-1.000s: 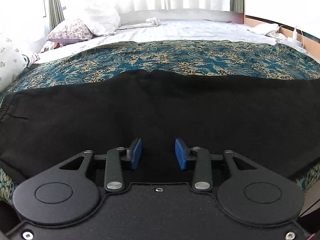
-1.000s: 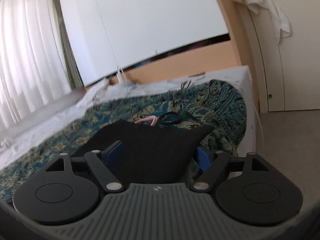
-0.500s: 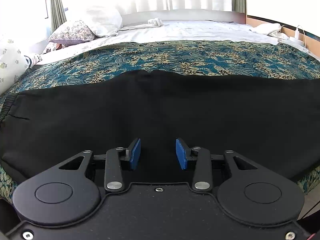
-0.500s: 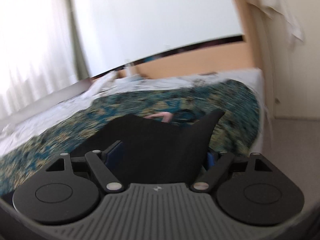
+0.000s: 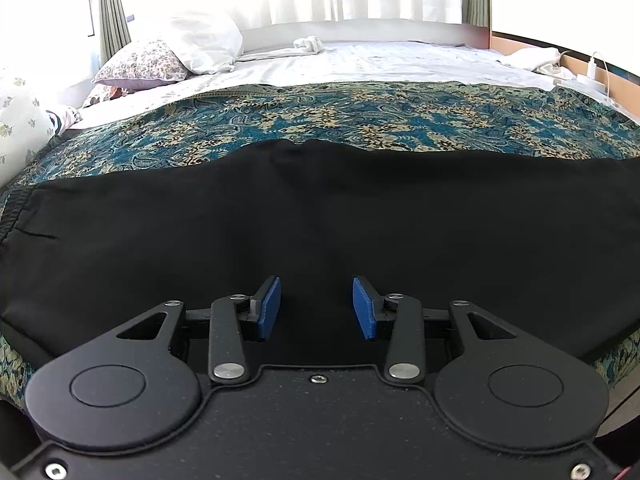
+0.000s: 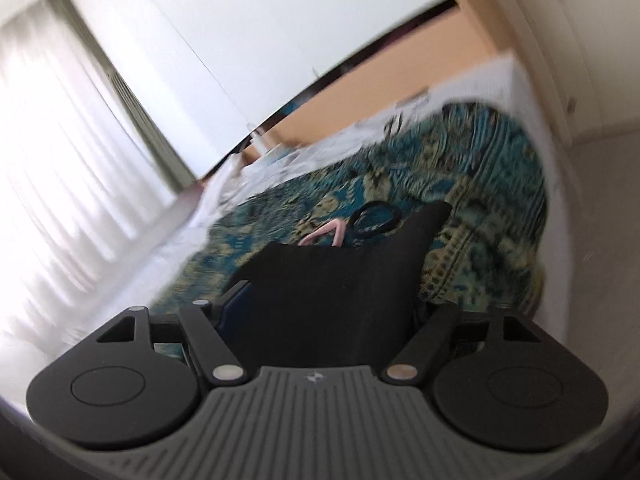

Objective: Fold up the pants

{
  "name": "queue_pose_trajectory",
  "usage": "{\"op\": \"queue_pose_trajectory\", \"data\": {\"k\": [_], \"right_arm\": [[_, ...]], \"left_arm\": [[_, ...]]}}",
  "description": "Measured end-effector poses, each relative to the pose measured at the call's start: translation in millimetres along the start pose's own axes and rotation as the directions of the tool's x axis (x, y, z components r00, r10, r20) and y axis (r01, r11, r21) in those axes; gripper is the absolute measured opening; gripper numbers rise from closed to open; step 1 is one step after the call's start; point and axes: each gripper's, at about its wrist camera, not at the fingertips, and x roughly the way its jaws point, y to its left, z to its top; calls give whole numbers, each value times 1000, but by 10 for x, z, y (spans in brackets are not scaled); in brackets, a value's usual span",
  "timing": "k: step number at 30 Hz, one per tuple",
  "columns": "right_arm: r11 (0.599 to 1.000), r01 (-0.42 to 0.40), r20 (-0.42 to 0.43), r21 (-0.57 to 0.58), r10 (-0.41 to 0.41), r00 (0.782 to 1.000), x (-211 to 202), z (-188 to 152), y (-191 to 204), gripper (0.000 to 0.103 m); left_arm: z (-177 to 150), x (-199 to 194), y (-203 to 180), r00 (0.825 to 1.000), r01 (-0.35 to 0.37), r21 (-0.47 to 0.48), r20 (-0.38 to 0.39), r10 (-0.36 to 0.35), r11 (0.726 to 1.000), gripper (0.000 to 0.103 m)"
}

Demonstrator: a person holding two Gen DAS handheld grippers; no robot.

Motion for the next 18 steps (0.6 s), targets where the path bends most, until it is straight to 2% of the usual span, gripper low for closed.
{"op": "queue_pose_trajectory", "data": {"k": [2,3,4,5,7,8,9,10,12,14,18], "right_arm": [[996,-68,-96,56,74,993,59,144,-99,75],[993,-81,-127,81,91,988,71,197,-138,69],[991,-81,-155,111,97,983,82,261,-190,60],[988,-74,-180,139,99,979,101,314,-250,55],[982,-53,-213,182,92,973,168,358,-356,33],[981,-40,-229,192,84,970,208,364,-388,27],[980,-28,-241,199,76,967,243,365,-408,16],[979,-14,-254,203,67,965,272,364,-405,11],[986,8,-256,166,35,966,282,368,-288,10],[997,-2,-247,80,22,969,264,364,-32,9],[987,-92,-248,-131,58,967,198,239,748,8]], "left_arm": [[1,-6,4,1000,2,-3,0,-2,1000,39],[-3,-8,9,1000,5,-4,0,-5,1000,39],[-8,-12,22,1000,9,-9,1,-9,1000,39],[-14,-16,35,1000,14,-13,2,-14,1000,39],[-20,-27,58,1000,21,-21,4,-21,1000,39],[-24,-34,67,1000,24,-24,5,-24,999,39],[-25,-44,76,1000,27,-28,5,-27,999,39],[-32,-59,85,999,31,-33,5,-31,999,39],[-35,-89,117,999,44,-50,4,-44,998,39],[-42,-131,168,998,59,-75,7,-59,995,39],[-58,-222,306,996,86,-132,28,-83,987,39]]}}
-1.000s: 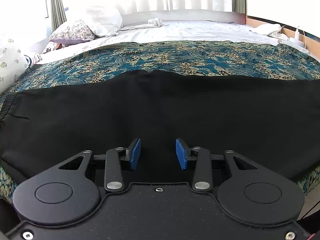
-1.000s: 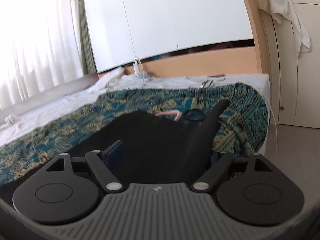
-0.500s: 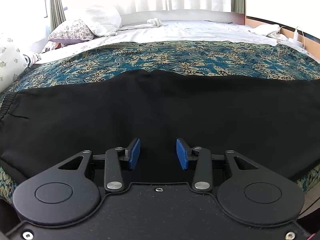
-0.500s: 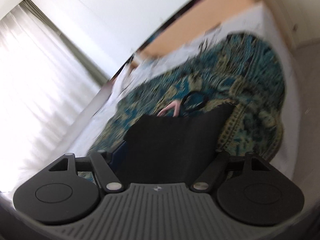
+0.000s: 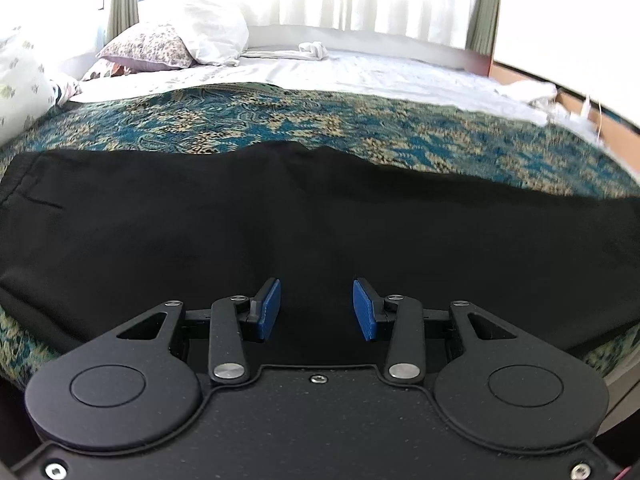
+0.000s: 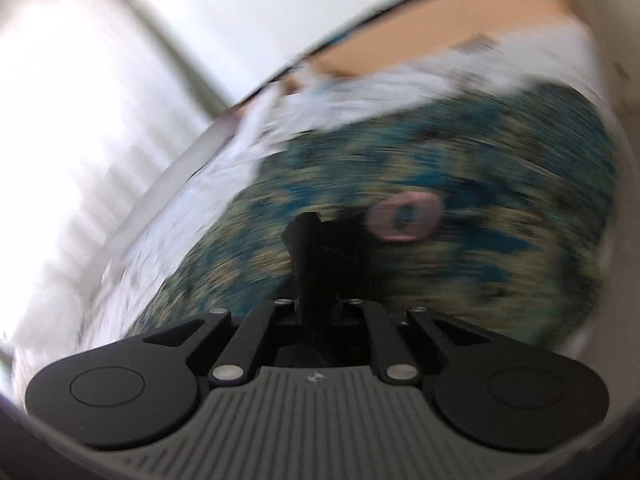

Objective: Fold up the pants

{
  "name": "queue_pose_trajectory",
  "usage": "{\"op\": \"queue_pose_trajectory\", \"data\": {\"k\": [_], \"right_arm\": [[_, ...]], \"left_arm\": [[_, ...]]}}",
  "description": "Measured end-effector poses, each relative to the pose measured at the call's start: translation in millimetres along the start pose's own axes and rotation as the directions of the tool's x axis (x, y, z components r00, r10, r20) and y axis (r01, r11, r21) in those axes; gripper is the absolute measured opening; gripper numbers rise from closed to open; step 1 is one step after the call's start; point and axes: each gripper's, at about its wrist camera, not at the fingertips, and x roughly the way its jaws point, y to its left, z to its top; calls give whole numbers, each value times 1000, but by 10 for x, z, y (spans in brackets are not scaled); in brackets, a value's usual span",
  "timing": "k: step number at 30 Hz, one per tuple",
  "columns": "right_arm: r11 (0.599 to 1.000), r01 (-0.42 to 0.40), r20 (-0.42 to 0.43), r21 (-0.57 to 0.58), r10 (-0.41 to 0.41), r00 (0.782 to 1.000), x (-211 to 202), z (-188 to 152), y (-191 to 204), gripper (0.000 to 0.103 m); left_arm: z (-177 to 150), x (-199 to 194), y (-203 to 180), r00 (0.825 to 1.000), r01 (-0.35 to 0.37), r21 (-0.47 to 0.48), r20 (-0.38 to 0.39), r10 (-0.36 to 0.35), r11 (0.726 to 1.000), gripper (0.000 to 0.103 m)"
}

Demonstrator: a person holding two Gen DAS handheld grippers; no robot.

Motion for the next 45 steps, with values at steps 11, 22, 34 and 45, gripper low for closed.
{"op": "queue_pose_trajectory", "data": {"k": [11,22,34,45], "right_arm": [[589,-548,-496,-595,268,826,-220,-2133,2268,9],[387,-638,-560,-666,306,770,-759,-2482,2150,76],[587,-388,-255,-710,299,920,-969,-1933,1507,89],[654,-174,-121,-736,126,985,-621,-1856,1291,81]], "left_arm": [[-31,-172,486,999,-18,-126,42,23,992,39],[-44,-174,677,999,14,-176,49,-6,984,39],[92,-101,-160,981,178,37,68,-180,983,43],[-32,193,-573,997,72,149,2,-73,986,18]]}}
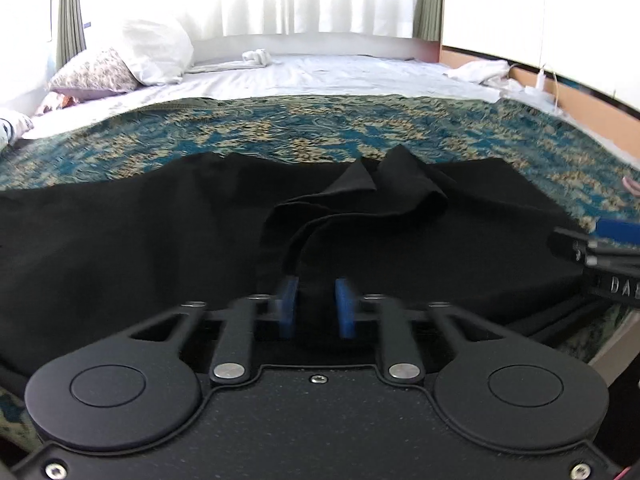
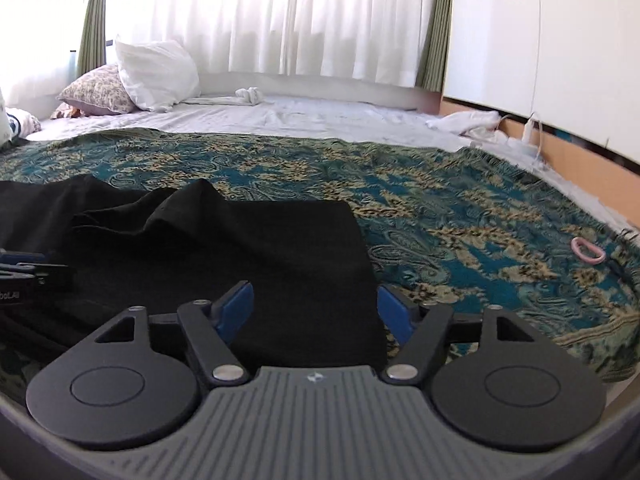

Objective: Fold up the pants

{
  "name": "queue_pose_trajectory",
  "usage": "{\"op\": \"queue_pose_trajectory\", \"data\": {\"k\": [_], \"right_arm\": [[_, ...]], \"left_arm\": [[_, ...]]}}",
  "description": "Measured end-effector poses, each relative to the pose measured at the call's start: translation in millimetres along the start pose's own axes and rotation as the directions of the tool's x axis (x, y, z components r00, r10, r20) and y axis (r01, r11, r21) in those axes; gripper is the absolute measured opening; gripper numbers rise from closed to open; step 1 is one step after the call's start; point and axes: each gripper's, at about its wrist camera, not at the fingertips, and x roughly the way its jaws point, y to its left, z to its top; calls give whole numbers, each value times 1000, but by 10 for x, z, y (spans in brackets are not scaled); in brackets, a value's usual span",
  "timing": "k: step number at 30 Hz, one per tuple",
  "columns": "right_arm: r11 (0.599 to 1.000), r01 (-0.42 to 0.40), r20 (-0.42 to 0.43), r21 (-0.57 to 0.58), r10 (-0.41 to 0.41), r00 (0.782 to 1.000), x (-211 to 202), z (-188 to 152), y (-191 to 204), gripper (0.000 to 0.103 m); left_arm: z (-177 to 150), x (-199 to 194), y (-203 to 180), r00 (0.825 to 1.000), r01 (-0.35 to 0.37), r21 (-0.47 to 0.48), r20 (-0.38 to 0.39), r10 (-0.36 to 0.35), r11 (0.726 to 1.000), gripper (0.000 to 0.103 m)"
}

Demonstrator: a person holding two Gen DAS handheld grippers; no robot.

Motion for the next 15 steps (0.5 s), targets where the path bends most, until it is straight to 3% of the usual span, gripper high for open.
{"op": "queue_pose_trajectory", "data": {"k": [2,9,13,15], "right_arm": [[1000,-11,-5,1,11,1000,44,34,21,81],[996,-7,-22,-90,5,1000,233,-1,250,81],[993,-19,17,-115,21,1000,231,-167,363,81],[997,-23,41,-74,26,999,212,-227,339,80]], "left_arm": [[-46,-40,60,1000,-10,-15,-13,10,1000,11],[-193,-253,181,997,-71,56,-20,72,996,11],[-118,-384,354,998,-39,-50,-44,37,998,12],[-23,-446,383,1000,-17,-90,-14,16,996,12]]}}
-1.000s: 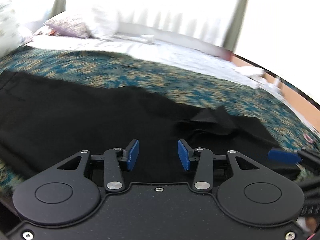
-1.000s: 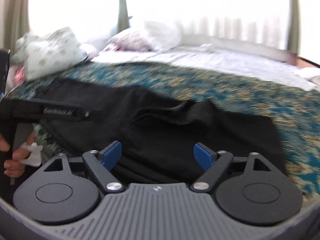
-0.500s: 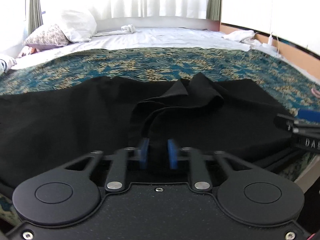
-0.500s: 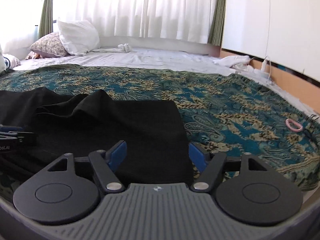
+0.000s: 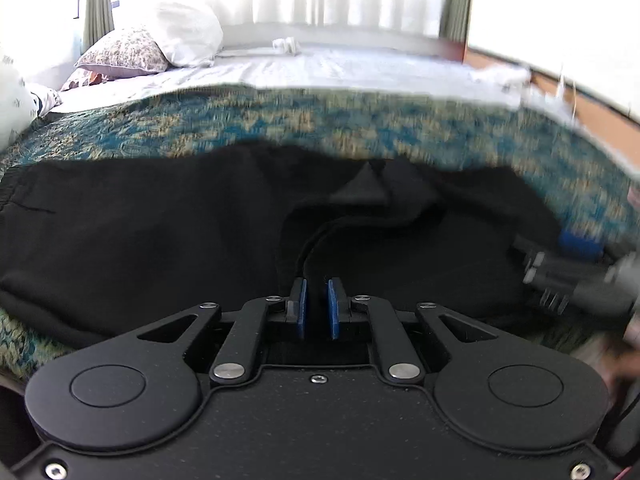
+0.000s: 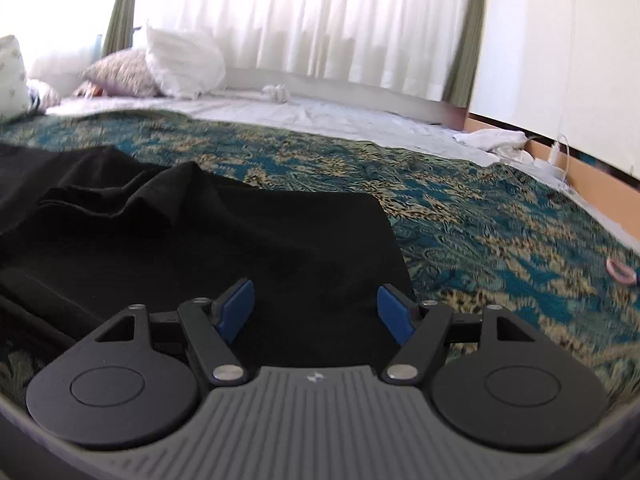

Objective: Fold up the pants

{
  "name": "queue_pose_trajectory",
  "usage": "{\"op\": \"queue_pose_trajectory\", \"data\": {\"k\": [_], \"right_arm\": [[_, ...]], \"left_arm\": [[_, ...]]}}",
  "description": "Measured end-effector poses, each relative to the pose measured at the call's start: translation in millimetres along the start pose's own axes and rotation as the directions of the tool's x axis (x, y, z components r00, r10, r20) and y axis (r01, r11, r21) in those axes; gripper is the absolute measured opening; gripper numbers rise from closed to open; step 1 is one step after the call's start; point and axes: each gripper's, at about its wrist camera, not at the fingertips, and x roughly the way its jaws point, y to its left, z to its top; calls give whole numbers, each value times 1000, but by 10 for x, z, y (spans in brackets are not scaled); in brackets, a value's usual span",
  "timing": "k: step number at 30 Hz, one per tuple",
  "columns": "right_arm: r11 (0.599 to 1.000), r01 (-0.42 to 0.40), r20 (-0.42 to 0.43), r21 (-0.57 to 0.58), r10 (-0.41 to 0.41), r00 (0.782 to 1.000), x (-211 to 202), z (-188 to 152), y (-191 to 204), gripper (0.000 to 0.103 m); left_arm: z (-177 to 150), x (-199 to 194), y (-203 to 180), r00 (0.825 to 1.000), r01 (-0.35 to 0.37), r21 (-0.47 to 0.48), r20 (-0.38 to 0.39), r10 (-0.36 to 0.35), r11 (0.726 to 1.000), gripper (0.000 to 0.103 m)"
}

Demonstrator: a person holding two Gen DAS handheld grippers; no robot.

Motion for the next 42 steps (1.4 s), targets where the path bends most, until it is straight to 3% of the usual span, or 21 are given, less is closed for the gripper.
{"op": "queue_pose_trajectory", "data": {"k": [4,7,10,12,17,21,25,31,38,40,42], "right_arm": [[997,-33,70,75,28,997,-20,-139,-91,81],[996,-38,116,78,29,993,-37,-214,-88,81],[994,-53,140,98,39,989,-39,-250,-115,82],[994,-54,149,94,40,988,-40,-258,-124,82],[992,-70,168,103,52,984,-39,-282,-125,84],[992,-73,177,104,53,983,-41,-289,-118,84],[991,-74,182,109,53,982,-42,-299,-120,84],[992,-71,183,106,51,982,-41,-301,-111,85],[991,-71,174,117,50,983,-72,-263,-103,88],[987,-82,179,137,57,982,-124,-249,-91,91],[984,-99,187,147,71,980,-182,-252,-52,92]], "left_arm": [[221,-32,-184,989,114,31,91,-117,993,12],[307,214,-394,970,238,38,42,-240,970,12],[326,587,-549,957,282,13,-69,-280,959,13],[329,806,-603,959,264,6,-113,-261,965,12],[530,1012,-625,985,160,55,-73,-156,986,12],[755,1271,-394,995,51,-45,-85,-54,998,11],[930,1416,-57,995,-61,-117,-92,51,991,10],[979,1260,56,996,-82,-81,-46,79,993,12],[831,895,76,999,-33,-50,-25,32,998,14],[754,748,126,1000,-9,-64,-16,8,998,20],[642,596,167,1000,9,-73,-2,-9,997,36]]}}
